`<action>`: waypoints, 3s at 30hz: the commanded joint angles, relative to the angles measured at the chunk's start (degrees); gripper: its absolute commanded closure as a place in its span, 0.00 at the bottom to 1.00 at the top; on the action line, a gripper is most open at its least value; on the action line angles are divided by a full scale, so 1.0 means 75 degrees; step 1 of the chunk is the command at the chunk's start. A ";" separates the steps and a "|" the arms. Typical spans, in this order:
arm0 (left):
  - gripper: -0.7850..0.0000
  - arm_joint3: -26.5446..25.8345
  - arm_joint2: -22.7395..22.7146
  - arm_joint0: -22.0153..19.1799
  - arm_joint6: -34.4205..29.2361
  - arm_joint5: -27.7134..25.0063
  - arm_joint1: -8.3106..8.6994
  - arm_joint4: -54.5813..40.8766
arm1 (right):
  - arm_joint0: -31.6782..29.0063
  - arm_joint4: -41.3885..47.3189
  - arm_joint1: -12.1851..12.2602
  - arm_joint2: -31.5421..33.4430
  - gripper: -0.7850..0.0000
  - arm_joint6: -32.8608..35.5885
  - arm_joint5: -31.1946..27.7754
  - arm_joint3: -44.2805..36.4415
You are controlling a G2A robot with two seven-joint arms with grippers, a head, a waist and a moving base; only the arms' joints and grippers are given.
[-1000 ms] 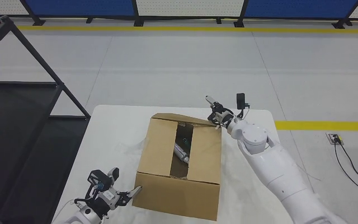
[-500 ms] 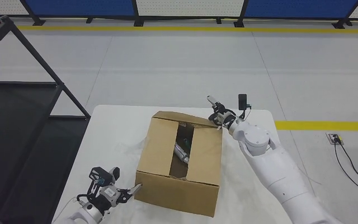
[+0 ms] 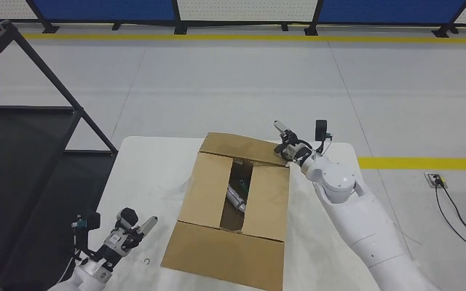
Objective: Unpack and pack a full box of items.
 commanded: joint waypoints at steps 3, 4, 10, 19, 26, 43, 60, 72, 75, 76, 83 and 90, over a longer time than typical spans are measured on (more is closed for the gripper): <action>0.15 -0.0012 0.0066 -0.0064 -0.0070 0.0406 -0.0009 0.0112 | -0.0194 0.0127 0.0001 0.0188 0.00 -0.0128 -0.0381 -0.0273; 0.15 -0.0012 0.0066 -0.0064 -0.0070 0.0406 -0.0009 0.0112 | -0.0194 0.0127 0.0001 0.0188 0.00 -0.0128 -0.0381 -0.0273; 0.15 -0.0012 0.0066 -0.0064 -0.0070 0.0406 -0.0009 0.0112 | -0.0194 0.0127 0.0001 0.0188 0.00 -0.0128 -0.0381 -0.0273; 1.00 0.0085 0.0656 -0.0501 -0.0179 0.1262 -0.0034 0.1351 | -0.0749 0.0003 0.0095 0.0519 0.00 0.0057 -0.0712 -0.0902; 1.00 0.0275 0.1282 -0.0885 -0.0333 0.1154 -0.0059 0.2035 | -0.1478 0.0001 0.0188 0.0884 0.00 0.0393 -0.1193 -0.1671; 1.00 0.0240 0.1863 -0.1071 -0.0469 0.0820 -0.0082 0.2549 | -0.1240 -0.0330 0.0210 0.0670 0.00 0.2594 -0.0748 -0.1563; 1.00 0.0095 0.2118 -0.0905 -0.0368 0.0361 -0.0072 0.2872 | -0.1246 0.0008 0.0199 0.0624 0.00 0.3591 -0.1132 -0.1688; 0.00 0.0009 0.0937 -0.0617 0.0037 0.1034 -0.0044 0.1516 | -0.0664 -0.1318 0.0138 -0.0174 0.00 0.4397 -0.0128 -0.1814; 0.00 -0.0059 0.0600 -0.0411 0.0199 0.1105 -0.0036 0.1223 | -0.0362 -0.1490 0.0044 -0.0522 0.00 0.4568 -0.0003 -0.1544; 0.00 -0.0092 0.0518 -0.0344 0.0218 0.1094 -0.0033 0.1168 | -0.0275 -0.1495 0.0013 -0.0607 0.00 0.4599 0.0009 -0.1442; 0.00 -0.0192 0.0264 -0.0129 0.0240 0.1025 -0.0020 0.1049 | 0.0222 -0.1312 -0.0222 -0.1103 0.00 0.4799 0.0027 -0.0671; 0.00 -0.0192 0.0264 -0.0129 0.0240 0.1025 -0.0020 0.1049 | 0.0551 -0.0840 -0.0474 -0.1435 0.00 0.4980 -0.0299 0.0109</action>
